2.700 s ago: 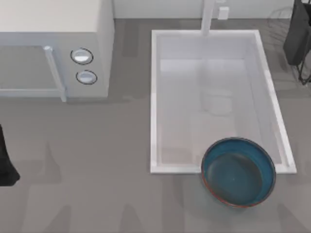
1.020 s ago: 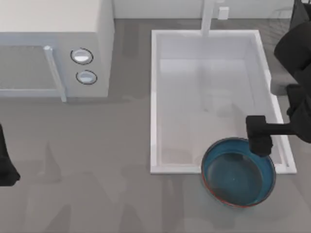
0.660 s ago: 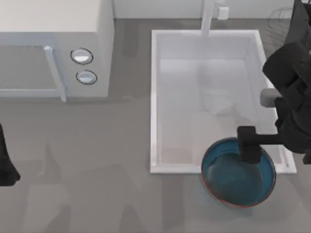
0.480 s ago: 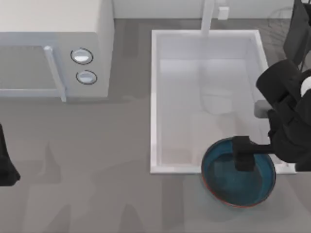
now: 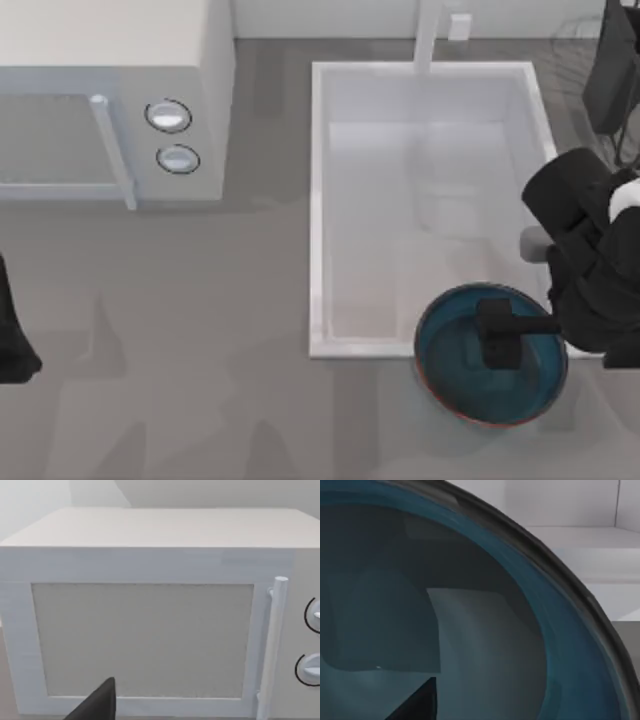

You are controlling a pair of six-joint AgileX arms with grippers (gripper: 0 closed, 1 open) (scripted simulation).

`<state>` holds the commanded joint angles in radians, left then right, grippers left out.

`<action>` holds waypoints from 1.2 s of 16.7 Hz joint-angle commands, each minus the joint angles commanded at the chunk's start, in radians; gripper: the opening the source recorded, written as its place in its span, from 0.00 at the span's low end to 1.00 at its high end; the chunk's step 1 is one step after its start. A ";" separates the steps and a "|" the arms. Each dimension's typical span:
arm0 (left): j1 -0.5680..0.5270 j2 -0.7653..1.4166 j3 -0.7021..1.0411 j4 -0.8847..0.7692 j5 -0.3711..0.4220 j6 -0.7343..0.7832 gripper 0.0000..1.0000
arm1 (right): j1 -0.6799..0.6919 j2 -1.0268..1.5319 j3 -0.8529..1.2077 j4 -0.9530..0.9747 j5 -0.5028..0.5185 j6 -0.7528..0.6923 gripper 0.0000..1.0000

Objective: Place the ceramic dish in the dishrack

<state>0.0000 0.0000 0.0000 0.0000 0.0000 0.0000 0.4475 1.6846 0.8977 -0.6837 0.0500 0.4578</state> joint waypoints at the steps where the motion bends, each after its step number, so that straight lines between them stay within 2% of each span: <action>1: 0.000 0.000 0.000 0.000 0.000 0.000 1.00 | 0.000 0.000 0.000 0.000 0.000 0.000 0.85; 12: 0.000 0.000 0.000 0.000 0.000 0.000 1.00 | 0.000 0.000 0.000 0.000 0.000 0.000 0.02; 20: 0.000 0.000 0.000 0.000 0.000 0.000 1.00 | 0.000 0.000 0.000 0.000 0.000 0.000 0.00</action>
<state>0.0000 0.0000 0.0000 0.0000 0.0000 0.0000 0.4475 1.6846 0.8977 -0.6837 0.0500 0.4578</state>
